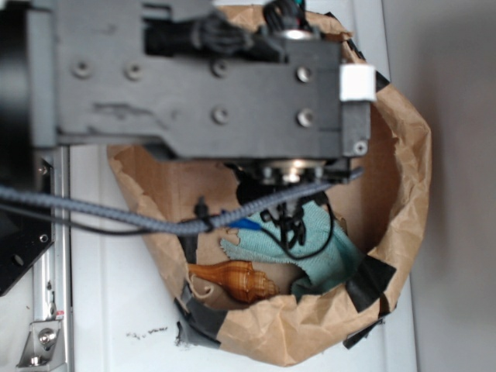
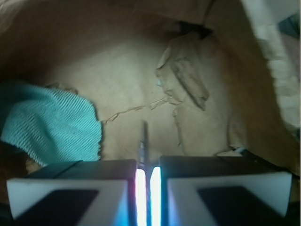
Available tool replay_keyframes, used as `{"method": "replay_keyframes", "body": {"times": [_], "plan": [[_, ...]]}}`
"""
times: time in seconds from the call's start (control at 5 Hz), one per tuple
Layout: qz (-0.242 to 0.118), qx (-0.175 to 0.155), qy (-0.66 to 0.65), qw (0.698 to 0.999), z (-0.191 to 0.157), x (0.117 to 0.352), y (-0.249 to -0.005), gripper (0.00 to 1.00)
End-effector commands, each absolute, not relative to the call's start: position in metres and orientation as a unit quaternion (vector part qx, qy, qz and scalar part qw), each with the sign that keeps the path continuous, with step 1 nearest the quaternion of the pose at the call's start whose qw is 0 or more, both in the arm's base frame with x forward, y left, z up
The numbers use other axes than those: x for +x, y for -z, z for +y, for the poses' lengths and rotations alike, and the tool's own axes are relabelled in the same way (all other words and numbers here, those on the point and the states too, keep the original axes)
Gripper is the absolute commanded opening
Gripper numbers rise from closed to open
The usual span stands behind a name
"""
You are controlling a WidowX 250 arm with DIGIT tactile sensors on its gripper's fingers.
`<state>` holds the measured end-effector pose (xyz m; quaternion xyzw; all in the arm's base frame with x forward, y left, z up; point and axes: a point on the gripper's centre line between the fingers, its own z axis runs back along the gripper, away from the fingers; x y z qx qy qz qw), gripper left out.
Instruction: Grab the silver keys.
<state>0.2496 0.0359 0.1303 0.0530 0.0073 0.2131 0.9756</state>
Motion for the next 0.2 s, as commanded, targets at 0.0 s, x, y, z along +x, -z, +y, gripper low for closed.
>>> {"method": "replay_keyframes", "body": {"times": [0.0], "plan": [[-0.02, 0.06, -0.202, 0.977, 0.0334, 0.2616, -0.136, 0.0]]}}
